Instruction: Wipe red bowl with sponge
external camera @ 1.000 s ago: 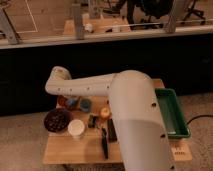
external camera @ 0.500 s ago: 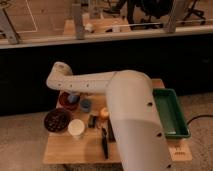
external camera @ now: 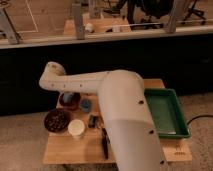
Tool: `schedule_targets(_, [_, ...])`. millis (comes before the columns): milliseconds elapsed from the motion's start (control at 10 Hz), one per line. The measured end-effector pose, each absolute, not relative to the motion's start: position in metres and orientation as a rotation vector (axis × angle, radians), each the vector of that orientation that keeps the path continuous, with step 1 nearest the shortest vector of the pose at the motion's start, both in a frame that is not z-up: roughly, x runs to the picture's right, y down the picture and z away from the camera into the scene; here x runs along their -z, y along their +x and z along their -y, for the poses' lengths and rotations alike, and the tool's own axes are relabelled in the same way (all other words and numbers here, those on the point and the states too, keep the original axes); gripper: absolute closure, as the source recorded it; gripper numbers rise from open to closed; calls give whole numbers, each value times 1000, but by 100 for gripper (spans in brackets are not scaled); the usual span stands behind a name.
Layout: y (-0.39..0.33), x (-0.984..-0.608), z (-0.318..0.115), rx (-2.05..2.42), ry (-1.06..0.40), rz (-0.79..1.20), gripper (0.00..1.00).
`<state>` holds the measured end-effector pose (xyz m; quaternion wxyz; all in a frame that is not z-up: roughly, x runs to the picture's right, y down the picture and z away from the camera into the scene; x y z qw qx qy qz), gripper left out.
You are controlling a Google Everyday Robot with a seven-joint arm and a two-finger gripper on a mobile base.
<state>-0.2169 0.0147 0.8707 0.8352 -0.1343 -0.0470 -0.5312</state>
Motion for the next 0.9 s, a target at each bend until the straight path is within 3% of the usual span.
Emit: schedule_targets(900, [-184, -858, -43, 1091, -327, 109, 100])
